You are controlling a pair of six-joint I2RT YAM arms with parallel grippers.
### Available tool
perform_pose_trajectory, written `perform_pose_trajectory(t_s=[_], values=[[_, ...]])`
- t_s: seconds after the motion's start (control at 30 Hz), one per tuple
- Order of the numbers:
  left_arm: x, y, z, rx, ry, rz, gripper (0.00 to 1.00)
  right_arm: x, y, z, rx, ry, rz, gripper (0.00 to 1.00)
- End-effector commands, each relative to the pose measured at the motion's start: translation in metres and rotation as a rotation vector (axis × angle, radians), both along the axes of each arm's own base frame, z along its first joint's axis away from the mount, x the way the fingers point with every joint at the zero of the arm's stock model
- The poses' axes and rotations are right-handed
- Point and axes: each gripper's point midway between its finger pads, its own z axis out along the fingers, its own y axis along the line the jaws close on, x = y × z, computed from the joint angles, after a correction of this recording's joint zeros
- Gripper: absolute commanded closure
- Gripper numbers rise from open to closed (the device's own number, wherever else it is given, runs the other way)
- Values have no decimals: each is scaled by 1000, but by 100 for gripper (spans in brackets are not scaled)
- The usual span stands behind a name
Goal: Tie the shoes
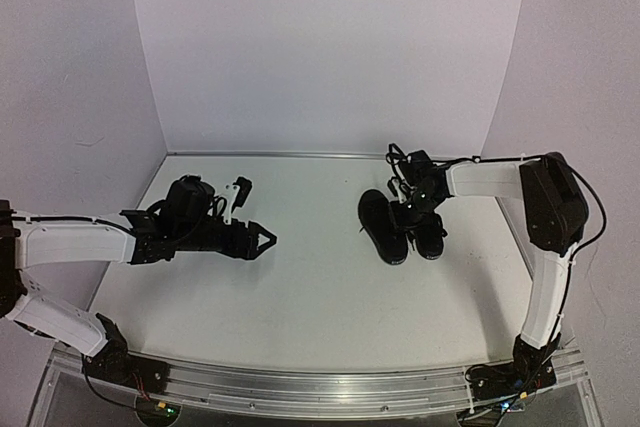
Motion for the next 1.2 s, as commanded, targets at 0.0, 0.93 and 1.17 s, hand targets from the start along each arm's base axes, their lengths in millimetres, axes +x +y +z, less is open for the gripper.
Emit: perform_pose_trajectory(t_s=[0.0,0.93,1.17], values=[[6,-7,24,-25,-44,-15,22,23,8,45,26,-112,-5,57],[33,38,27,130,117,172,0,-92,118,199,690,-282,346,11],[10,57,-20,105,213,247,0,-136,177,121,685,-166,415,10]])
